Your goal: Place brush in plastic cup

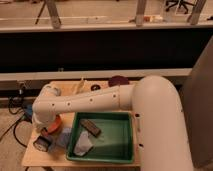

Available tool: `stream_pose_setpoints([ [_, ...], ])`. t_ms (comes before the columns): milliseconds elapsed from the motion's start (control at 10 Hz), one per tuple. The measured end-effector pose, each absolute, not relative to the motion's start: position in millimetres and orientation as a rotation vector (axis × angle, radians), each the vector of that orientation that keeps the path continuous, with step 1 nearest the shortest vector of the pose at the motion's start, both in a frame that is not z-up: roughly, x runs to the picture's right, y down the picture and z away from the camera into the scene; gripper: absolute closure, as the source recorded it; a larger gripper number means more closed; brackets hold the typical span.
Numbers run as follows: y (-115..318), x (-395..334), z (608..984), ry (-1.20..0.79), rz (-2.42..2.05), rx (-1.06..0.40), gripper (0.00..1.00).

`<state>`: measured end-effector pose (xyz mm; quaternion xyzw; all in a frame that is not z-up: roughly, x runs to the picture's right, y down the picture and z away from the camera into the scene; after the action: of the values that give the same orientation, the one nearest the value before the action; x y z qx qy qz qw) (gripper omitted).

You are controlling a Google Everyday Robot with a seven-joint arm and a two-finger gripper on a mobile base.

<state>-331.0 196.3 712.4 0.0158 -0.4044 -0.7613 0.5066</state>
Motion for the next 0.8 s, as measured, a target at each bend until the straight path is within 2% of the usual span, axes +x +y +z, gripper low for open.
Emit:
stream_pose_setpoints([
  [600, 198.7, -333.4, 716.6, -0.918, -1.856, 0.039, 0.29],
  [700, 198.9, -333.7, 717.2, -0.915, -1.858, 0.041, 0.23],
  [800, 195.6, -331.7, 717.2, -0.919, -1.844, 0.043, 0.20],
])
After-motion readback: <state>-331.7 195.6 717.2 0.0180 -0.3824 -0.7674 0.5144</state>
